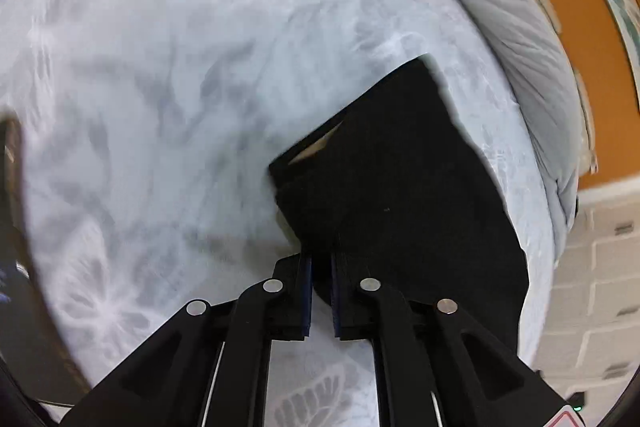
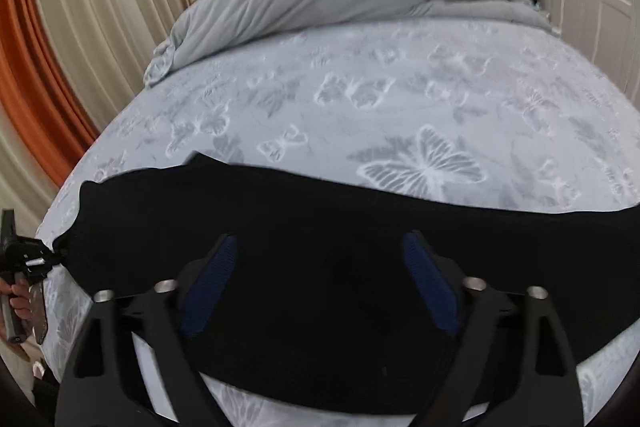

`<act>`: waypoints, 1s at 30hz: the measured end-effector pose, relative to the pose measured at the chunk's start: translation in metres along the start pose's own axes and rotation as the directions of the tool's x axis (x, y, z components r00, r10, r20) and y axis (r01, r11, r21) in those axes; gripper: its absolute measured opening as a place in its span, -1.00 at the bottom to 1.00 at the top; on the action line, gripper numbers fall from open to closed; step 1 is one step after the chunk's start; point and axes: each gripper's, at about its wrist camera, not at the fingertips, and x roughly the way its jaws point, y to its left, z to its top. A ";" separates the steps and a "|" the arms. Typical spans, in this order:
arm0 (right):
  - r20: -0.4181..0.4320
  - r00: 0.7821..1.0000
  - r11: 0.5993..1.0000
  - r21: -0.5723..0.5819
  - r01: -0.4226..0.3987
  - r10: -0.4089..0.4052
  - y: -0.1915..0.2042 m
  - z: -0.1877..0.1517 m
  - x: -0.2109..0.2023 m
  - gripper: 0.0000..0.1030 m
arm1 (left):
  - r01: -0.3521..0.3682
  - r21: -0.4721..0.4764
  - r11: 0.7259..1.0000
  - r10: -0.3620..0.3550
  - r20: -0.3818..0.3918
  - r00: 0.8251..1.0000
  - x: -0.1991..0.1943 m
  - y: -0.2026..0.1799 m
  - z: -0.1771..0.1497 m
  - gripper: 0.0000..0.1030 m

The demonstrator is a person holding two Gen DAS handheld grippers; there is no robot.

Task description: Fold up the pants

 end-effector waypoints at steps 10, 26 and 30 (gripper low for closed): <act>-0.219 0.943 0.962 -0.052 -0.268 0.251 0.090 0.069 0.109 0.16 | -0.138 0.069 0.988 0.122 0.199 0.972 -0.033 -0.033 -0.005 -0.07; -0.115 0.985 0.986 -0.095 -0.141 0.130 0.091 0.110 0.160 -0.98 | -0.274 0.206 0.939 0.224 0.236 0.945 0.014 -0.097 -0.016 0.33; -0.064 0.988 0.973 -0.177 -0.147 0.138 0.063 0.084 0.070 -0.87 | -0.287 0.228 0.930 0.223 0.267 0.938 0.016 -0.109 -0.022 0.37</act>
